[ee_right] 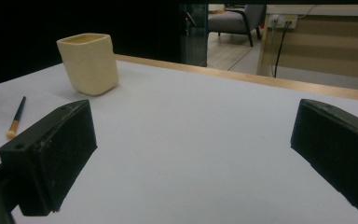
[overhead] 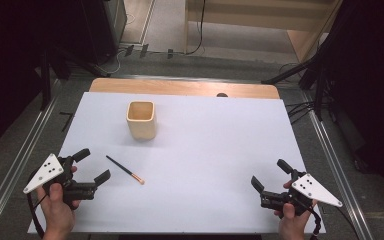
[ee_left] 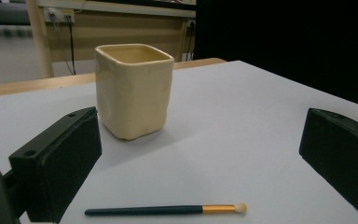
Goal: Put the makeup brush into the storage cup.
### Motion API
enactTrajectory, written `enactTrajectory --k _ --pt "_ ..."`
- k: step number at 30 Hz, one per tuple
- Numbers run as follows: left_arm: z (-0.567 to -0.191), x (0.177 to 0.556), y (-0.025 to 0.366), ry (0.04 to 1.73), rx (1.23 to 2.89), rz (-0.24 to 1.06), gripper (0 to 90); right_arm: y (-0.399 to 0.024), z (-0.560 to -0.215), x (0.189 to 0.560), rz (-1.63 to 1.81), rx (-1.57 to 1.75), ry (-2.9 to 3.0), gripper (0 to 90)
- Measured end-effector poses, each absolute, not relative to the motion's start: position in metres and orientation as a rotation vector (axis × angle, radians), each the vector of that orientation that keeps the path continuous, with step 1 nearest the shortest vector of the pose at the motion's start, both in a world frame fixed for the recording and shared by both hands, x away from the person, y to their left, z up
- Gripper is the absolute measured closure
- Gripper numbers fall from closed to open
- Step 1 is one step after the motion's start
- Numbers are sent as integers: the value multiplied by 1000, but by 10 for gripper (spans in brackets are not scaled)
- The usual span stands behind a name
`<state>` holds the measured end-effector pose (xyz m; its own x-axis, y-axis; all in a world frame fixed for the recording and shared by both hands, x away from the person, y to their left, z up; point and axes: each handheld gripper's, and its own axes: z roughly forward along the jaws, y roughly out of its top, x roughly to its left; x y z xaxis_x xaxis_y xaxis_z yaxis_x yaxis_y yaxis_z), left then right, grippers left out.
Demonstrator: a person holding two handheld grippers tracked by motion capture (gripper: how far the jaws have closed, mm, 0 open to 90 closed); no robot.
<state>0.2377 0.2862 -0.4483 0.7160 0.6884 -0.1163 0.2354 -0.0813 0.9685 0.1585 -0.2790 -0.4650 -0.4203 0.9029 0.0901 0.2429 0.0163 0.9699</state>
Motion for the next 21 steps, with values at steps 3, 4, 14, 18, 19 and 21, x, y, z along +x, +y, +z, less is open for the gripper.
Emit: enactTrajectory --k 3,4,14,18,19,21 --pt "-445 245 284 747 1660 426 0 -281 -465 157 1437 1187 1703 7" --pt "-443 248 283 741 1662 420 0 -281 -465 157 1433 1189 1702 7" --pt "-434 270 275 710 1713 384 0 -278 -466 158 1423 1192 1711 7" --pt "-430 279 271 700 1744 366 0 -279 -467 160 1422 1198 1712 8" --pt "-429 281 270 695 1749 360 0 -279 -467 160 1422 1198 1712 8" --pt "-425 286 267 675 1777 344 0 -279 -467 160 1422 1199 1714 7"
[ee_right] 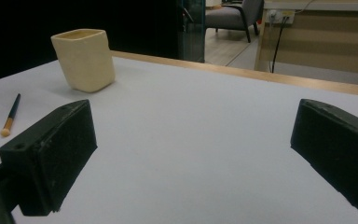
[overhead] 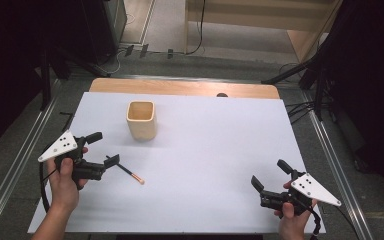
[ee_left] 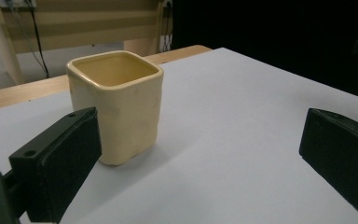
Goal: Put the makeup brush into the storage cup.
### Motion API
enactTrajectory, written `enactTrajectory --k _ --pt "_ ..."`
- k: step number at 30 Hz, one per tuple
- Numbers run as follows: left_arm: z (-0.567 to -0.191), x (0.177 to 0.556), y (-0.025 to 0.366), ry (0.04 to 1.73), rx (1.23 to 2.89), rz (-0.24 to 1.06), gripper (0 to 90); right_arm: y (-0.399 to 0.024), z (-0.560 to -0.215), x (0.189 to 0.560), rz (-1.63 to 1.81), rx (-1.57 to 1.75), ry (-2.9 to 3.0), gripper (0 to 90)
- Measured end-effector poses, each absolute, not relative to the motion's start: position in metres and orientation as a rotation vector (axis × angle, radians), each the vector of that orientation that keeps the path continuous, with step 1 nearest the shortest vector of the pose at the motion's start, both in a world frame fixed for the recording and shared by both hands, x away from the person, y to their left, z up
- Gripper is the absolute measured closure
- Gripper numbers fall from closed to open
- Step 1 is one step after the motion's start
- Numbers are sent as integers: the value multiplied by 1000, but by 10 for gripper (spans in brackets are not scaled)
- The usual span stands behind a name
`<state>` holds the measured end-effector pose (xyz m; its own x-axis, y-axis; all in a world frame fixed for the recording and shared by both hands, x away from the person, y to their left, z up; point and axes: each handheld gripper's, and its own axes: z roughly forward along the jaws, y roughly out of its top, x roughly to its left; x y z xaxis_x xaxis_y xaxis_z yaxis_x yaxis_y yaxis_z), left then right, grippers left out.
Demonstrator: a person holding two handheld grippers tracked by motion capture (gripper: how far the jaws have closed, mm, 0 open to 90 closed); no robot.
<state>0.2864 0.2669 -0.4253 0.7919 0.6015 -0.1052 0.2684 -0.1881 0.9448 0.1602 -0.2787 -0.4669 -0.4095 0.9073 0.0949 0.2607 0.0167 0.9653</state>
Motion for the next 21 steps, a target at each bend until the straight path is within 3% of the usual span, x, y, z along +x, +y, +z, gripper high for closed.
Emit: enactTrajectory --k 8,21 --pt "-422 295 259 655 1868 328 42 -277 -467 162 1417 1189 1719 8" --pt "-423 307 236 584 2153 250 55 -275 -468 164 1411 1182 1733 8"
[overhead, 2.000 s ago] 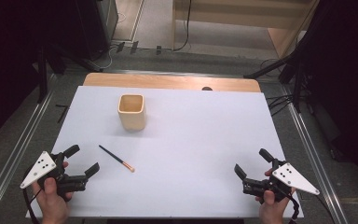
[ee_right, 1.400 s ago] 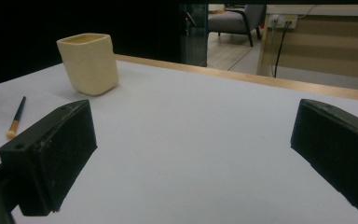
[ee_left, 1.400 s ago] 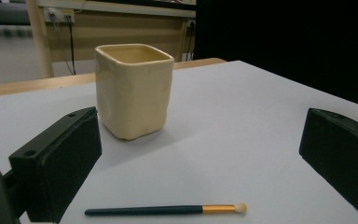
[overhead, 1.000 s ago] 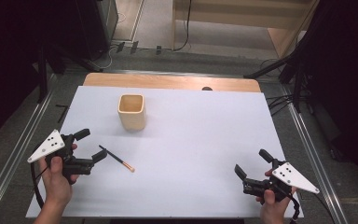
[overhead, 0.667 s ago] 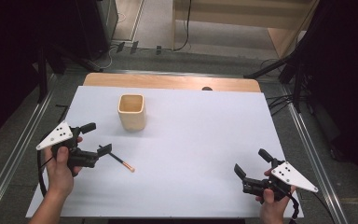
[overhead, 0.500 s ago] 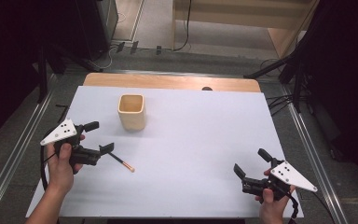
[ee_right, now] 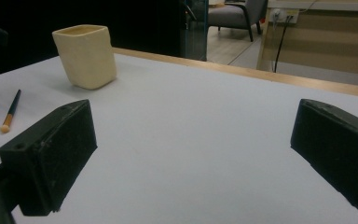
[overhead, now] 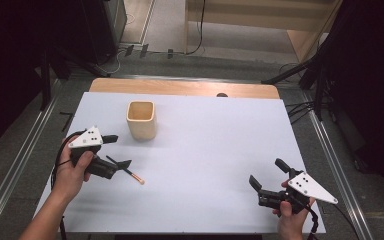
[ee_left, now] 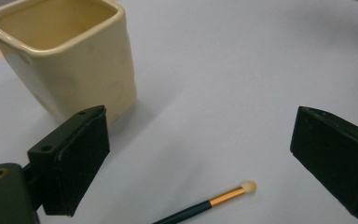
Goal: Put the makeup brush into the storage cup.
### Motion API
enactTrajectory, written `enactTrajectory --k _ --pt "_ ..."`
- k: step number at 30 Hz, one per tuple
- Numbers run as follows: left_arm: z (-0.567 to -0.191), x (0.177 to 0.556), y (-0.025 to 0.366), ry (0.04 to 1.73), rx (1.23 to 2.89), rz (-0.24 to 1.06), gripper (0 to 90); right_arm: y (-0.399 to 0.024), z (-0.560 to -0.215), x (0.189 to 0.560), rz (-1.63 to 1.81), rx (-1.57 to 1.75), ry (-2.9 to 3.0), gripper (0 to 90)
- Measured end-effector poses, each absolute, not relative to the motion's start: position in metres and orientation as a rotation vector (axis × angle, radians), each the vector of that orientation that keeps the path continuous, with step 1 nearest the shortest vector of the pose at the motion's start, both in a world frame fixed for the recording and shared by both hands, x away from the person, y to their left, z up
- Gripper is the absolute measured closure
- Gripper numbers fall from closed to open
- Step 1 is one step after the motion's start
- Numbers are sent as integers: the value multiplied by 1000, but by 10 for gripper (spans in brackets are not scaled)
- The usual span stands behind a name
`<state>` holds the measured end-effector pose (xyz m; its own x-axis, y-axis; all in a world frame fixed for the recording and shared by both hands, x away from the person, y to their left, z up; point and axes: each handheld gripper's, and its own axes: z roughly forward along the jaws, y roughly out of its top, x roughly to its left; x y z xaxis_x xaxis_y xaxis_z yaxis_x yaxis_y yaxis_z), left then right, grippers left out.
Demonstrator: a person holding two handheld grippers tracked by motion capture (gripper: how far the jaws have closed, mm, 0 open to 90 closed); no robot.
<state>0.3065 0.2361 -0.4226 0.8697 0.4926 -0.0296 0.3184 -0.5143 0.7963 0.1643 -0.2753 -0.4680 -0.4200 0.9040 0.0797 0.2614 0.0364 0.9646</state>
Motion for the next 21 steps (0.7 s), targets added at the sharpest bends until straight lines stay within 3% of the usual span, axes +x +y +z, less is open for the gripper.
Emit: enactTrajectory --k 21 --pt "-436 327 208 494 2647 174 70 -274 -470 166 1404 1185 1745 8"
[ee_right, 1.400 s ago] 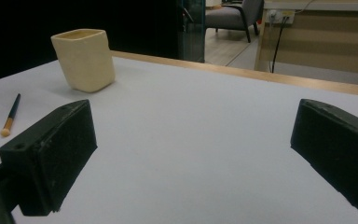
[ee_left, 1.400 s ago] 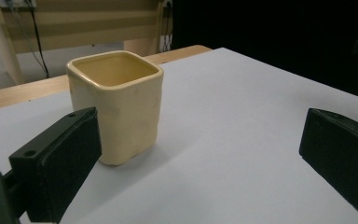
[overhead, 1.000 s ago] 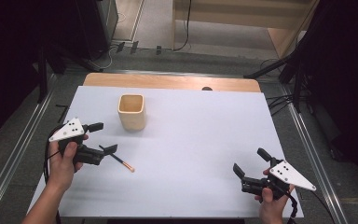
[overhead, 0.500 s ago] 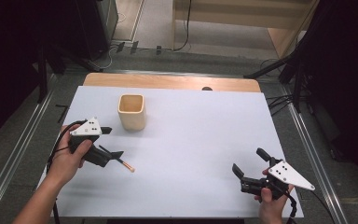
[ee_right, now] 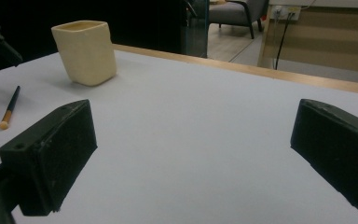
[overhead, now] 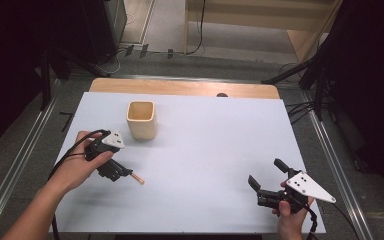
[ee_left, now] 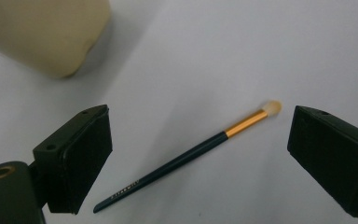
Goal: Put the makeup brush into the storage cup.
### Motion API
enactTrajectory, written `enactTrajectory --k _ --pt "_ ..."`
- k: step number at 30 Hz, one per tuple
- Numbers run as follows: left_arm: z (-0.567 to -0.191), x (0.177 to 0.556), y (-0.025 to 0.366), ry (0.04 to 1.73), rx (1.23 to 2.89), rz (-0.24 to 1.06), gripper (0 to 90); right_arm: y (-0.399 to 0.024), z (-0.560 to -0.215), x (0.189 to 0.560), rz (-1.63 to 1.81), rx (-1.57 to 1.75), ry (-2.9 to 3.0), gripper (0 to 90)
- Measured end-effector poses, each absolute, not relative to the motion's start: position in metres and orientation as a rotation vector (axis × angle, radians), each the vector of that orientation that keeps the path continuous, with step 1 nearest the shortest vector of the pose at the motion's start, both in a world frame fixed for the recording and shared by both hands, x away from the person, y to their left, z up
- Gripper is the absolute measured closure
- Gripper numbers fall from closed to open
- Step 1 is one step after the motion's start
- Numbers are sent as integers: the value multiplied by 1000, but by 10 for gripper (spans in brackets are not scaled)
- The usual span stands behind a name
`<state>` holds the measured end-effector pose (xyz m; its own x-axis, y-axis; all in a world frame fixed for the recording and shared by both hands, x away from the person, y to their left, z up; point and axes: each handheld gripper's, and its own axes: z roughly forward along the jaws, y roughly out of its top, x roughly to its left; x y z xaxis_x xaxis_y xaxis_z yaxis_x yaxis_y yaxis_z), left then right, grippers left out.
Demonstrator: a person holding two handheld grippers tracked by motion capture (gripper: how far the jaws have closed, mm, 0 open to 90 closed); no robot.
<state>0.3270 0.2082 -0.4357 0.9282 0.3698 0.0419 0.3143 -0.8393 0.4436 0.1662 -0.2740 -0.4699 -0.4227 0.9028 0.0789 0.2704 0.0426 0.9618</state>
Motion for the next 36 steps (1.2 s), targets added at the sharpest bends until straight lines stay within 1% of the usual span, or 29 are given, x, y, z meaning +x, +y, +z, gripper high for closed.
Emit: enactTrajectory --k 1,6,9,10,16,20,27,30,32,34,36 --pt "-438 329 206 481 2681 139 70 -274 -470 167 1404 1187 1748 8" --pt "-444 331 201 456 2746 135 71 -274 -471 167 1400 1188 1751 8" --pt "-447 331 199 452 2775 145 87 -274 -471 167 1398 1188 1753 8" --pt "-450 330 196 458 2800 150 135 -274 -471 167 1398 1189 1755 8" --pt "-458 328 190 428 2880 184 156 -273 -472 167 1391 1192 1763 8" --pt "-462 327 187 405 2918 203 217 -273 -472 168 1391 1194 1763 8" --pt "-466 328 186 384 2953 221 253 -273 -472 168 1389 1192 1765 8" --pt "-469 328 185 374 2964 216 311 -272 -472 168 1389 1189 1767 8" --pt "-469 328 185 365 2963 209 319 -272 -472 168 1389 1190 1766 8" --pt "-468 329 185 362 2965 197 348 -273 -472 168 1388 1190 1767 8" --pt "-468 329 185 363 2962 175 398 -272 -473 168 1388 1191 1767 8"
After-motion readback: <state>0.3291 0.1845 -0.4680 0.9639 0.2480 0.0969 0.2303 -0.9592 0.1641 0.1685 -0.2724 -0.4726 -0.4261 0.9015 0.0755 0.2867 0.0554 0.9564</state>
